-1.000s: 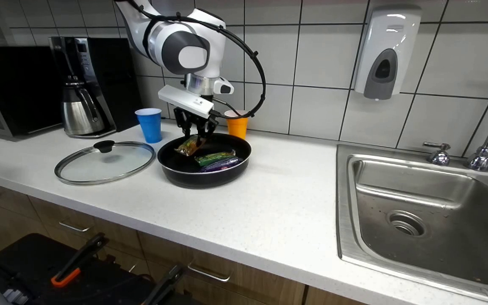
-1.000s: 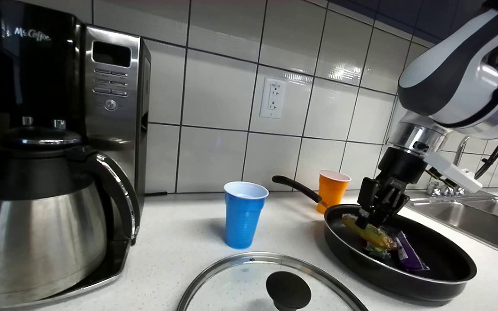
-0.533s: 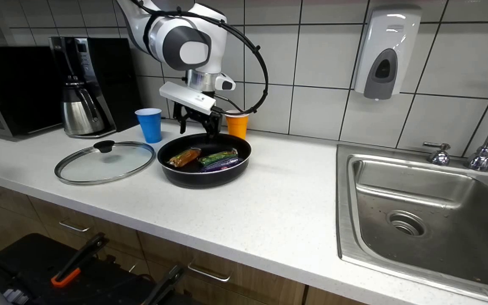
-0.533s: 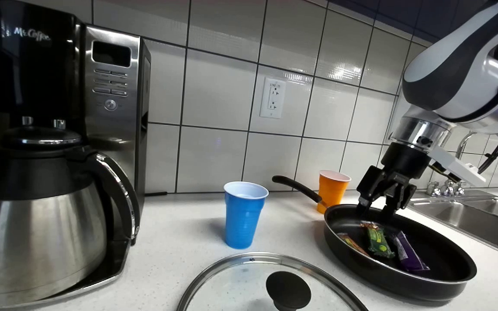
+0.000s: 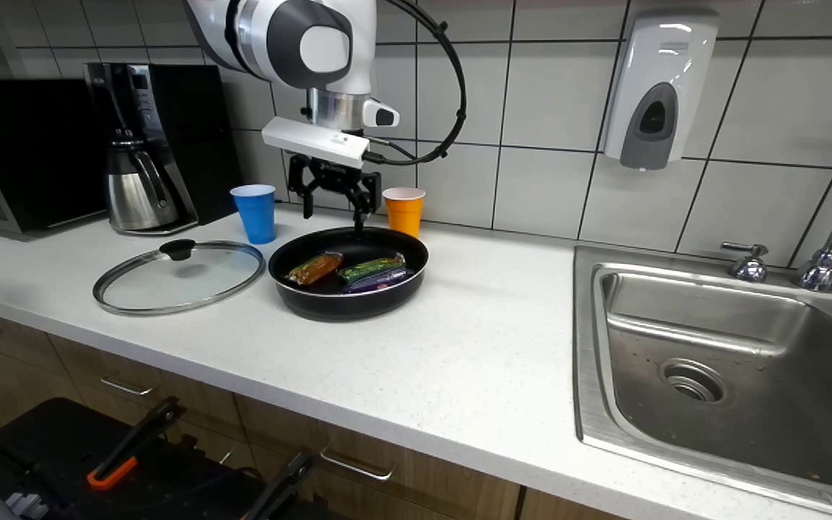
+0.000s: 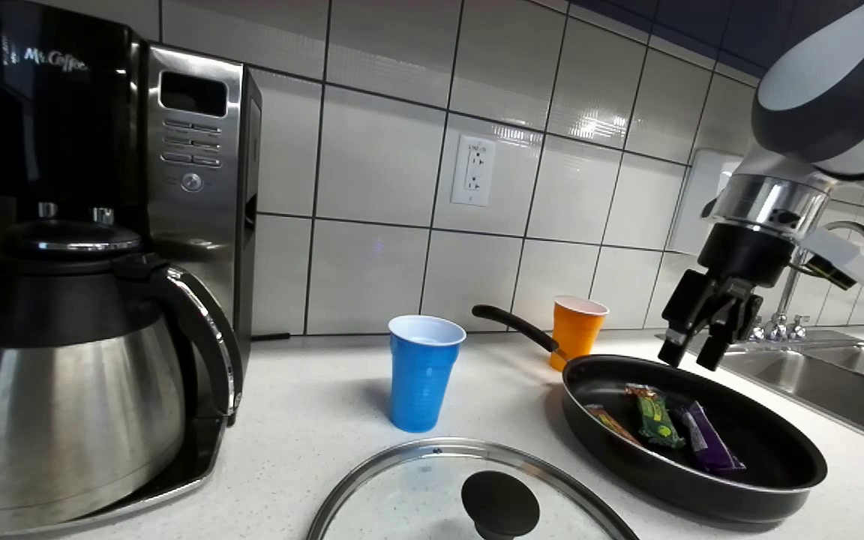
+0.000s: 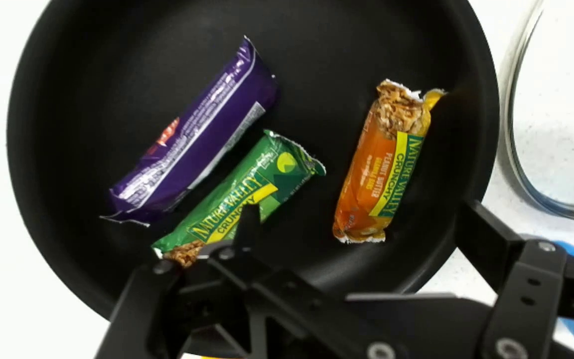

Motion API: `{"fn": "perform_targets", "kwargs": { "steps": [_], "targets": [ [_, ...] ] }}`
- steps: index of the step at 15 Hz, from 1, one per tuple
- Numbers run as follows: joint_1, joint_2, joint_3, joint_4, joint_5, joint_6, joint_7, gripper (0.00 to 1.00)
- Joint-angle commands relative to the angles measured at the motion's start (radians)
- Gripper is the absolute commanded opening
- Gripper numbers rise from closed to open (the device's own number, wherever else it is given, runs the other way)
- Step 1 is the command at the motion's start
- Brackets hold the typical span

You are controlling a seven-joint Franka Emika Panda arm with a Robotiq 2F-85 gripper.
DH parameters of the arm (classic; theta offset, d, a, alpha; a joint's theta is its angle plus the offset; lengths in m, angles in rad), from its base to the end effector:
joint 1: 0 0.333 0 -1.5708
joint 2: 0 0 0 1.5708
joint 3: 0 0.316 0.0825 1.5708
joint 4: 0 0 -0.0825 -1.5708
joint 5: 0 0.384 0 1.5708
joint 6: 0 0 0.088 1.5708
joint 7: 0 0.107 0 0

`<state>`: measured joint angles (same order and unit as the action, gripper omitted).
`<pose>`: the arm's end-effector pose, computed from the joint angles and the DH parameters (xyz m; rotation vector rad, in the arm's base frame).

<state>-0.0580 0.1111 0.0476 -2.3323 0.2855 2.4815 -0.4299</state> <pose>0.5189 -0.0064 0.2932 -2.9535 -0.2908 -0.1141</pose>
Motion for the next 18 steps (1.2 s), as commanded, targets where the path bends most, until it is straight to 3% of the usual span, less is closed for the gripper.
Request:
{"fn": "perform_targets", "kwargs": {
  "steps": [1,11,18],
  "targets": [
    [0.011,-0.129,-0.025,-0.098,-0.098,-0.040,0.078,1.00],
    [-0.013,-0.341,-0.083,-0.275,-0.309,-0.058,0.392,1.00],
    [-0.001,-0.333,-0.103,-0.278,-0.287,-0.041,0.383,1.00]
  ]
}}
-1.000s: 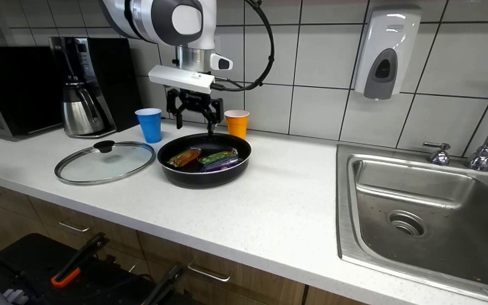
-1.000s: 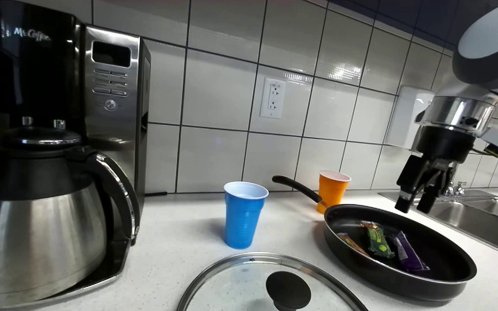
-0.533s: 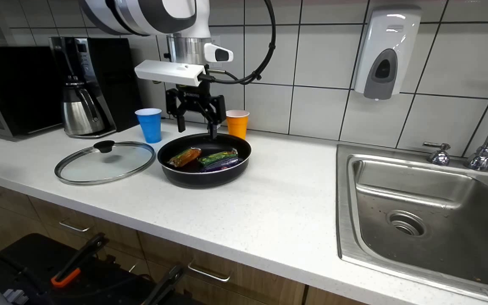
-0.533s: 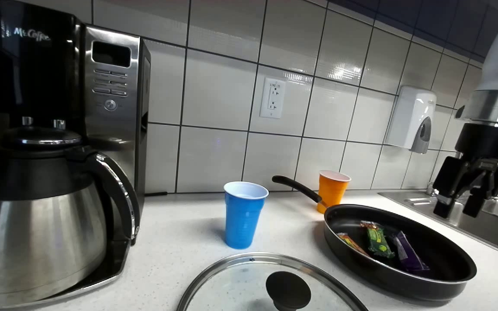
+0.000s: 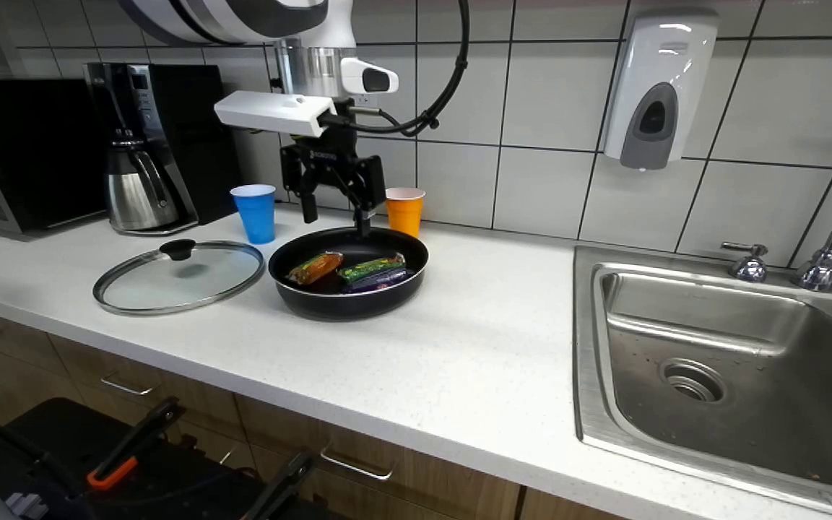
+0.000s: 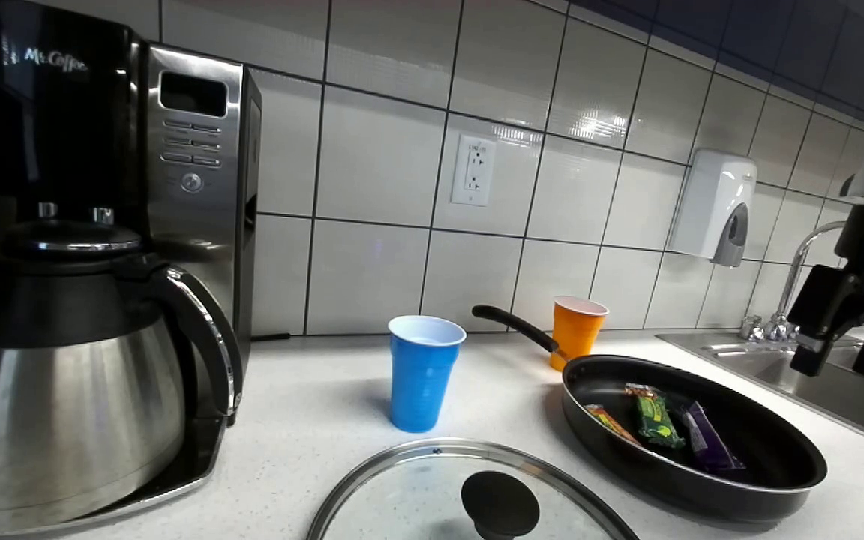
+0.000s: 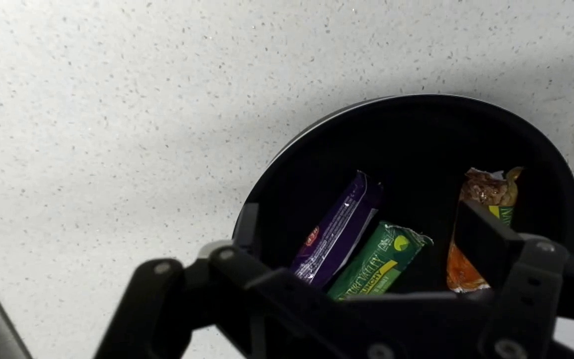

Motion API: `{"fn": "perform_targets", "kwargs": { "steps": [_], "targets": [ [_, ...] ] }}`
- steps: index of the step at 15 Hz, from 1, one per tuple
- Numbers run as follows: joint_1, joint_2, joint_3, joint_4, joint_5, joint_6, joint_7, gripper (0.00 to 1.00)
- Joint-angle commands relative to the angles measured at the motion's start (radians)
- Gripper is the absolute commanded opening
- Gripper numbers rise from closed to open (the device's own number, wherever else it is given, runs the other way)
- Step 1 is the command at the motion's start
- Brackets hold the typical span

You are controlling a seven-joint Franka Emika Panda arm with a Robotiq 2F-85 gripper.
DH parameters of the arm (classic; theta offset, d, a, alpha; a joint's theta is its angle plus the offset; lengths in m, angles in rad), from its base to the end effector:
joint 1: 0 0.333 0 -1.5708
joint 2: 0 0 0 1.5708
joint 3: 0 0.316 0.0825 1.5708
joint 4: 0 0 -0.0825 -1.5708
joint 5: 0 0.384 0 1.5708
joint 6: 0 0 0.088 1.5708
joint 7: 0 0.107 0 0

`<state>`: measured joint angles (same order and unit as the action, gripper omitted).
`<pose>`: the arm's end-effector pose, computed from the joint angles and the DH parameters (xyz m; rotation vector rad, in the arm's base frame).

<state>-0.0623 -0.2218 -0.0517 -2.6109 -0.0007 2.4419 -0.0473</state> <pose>0.4244 -0.0481 0.3331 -3.1321 0.1022 -0.0834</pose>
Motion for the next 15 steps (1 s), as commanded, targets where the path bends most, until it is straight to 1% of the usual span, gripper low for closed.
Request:
{"fn": "perform_targets", "kwargs": {
  "steps": [1,5,11,15],
  "targets": [
    [0.003,-0.001,-0.003,0.000,-0.001,-0.002,0.001,1.00],
    [0.003,-0.001,-0.003,-0.001,-0.001,-0.003,0.002,1.00],
    [0.073,0.064,0.059,0.095,-0.016,0.005,0.002,1.00],
    [0.124,0.157,0.099,0.189,-0.009,0.008,-0.011,1.00]
  ]
}}
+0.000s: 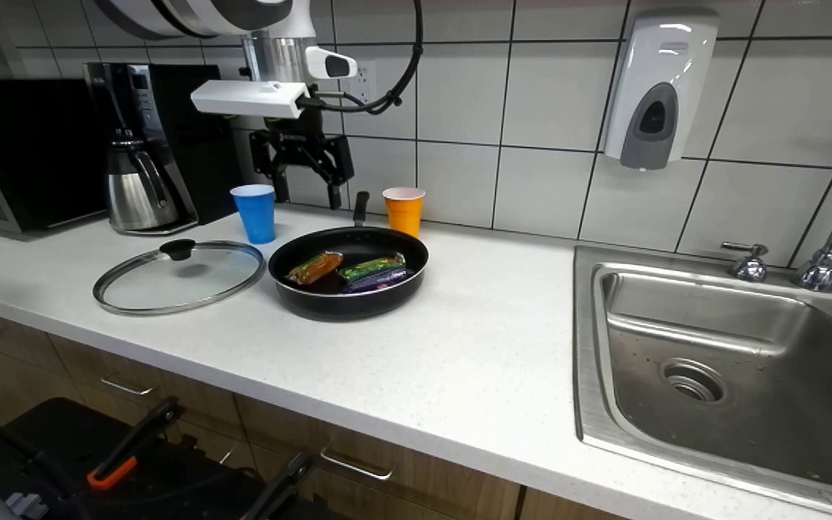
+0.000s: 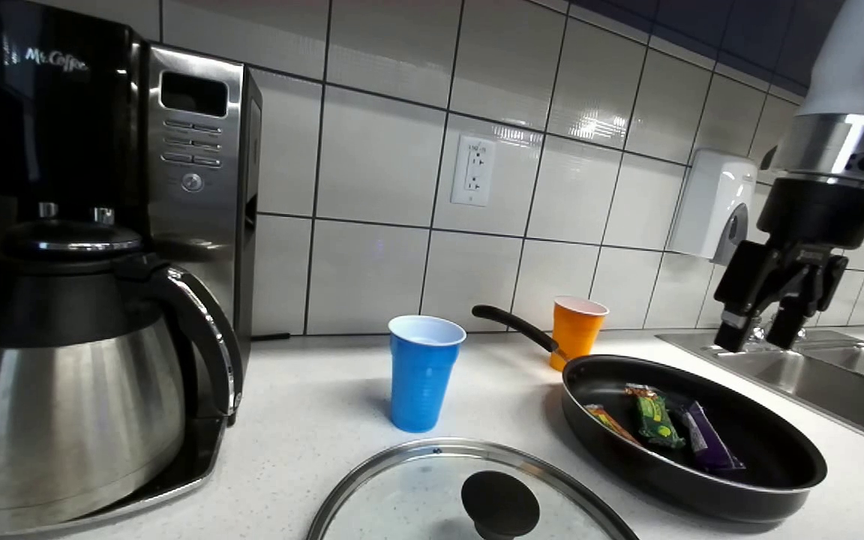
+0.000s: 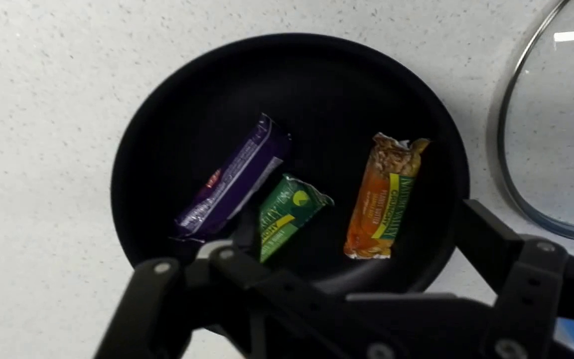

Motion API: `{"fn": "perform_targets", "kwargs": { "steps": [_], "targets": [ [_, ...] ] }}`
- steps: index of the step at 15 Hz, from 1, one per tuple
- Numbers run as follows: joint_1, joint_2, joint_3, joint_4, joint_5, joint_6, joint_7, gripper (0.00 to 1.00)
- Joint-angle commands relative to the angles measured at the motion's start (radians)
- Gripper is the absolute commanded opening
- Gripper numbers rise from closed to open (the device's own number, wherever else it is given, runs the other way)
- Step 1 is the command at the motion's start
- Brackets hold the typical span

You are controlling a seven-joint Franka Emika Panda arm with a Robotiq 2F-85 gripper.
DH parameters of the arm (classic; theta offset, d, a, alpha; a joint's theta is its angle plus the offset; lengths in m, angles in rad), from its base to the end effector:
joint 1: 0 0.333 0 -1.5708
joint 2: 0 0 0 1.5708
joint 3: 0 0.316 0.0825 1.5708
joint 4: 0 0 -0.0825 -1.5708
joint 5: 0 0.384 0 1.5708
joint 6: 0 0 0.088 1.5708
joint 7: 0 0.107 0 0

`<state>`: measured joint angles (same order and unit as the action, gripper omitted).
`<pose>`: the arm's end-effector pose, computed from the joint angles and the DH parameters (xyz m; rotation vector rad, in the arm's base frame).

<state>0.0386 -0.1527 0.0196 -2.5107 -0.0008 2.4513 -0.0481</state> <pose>0.4598 0.0267 0.3457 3.1307 0.1673 0.1463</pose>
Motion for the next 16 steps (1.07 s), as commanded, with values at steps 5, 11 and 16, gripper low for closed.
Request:
{"fn": "perform_targets", "kwargs": {
  "steps": [5,11,16],
  "targets": [
    [0.069,0.232,0.071,0.232,-0.037,0.008,-0.012,1.00],
    [0.115,0.368,0.101,0.387,-0.082,-0.013,-0.008,1.00],
    [0.174,0.386,0.116,0.441,-0.151,-0.038,0.029,1.00]
  ]
}}
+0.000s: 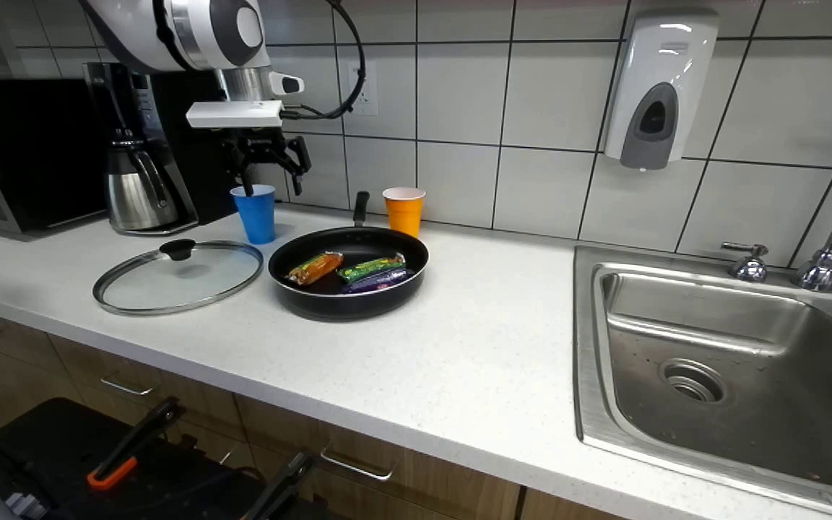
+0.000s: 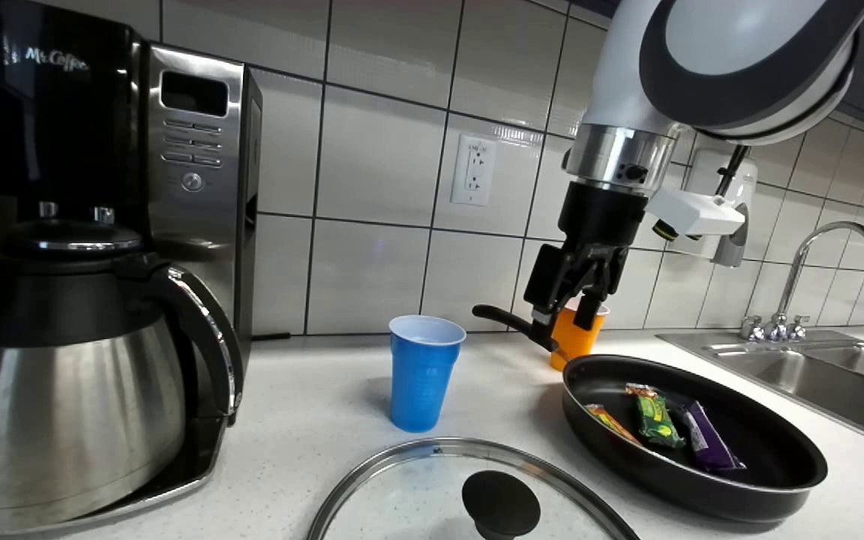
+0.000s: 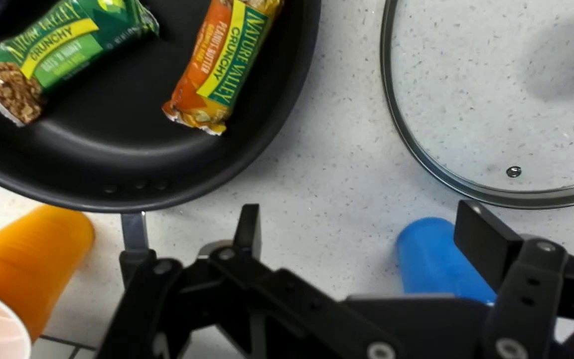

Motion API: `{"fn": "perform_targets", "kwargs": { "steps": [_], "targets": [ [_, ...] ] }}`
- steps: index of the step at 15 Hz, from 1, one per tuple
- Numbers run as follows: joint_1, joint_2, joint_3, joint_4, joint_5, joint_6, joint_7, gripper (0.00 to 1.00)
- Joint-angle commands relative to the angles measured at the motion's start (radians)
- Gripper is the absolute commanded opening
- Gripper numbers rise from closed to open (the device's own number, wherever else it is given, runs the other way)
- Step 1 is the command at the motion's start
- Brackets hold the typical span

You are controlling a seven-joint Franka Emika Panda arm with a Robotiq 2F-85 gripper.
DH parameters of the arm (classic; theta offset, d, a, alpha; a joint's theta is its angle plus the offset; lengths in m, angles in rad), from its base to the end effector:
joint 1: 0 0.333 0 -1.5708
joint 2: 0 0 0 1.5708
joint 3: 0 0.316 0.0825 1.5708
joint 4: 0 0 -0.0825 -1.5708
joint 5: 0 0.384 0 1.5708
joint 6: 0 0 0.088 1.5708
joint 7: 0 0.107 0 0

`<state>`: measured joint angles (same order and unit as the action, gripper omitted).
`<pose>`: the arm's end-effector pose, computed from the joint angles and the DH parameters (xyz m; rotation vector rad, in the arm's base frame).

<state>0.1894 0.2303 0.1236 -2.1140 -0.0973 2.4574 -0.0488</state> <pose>0.5564 0.1786 0.3172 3.0425 0.6625 0.1864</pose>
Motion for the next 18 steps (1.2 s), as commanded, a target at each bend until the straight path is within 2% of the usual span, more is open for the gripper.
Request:
{"fn": "perform_targets", "kwargs": {
  "steps": [1,5,13,18],
  "targets": [
    [0.033,-0.010,0.017,0.039,-0.062,-0.042,0.029,1.00],
    [0.066,-0.028,0.029,0.033,-0.092,-0.038,0.041,1.00],
    [0.088,-0.026,0.072,0.012,-0.066,-0.057,0.018,1.00],
    [0.081,0.019,0.112,0.005,0.020,-0.077,-0.053,1.00]
  ]
}}
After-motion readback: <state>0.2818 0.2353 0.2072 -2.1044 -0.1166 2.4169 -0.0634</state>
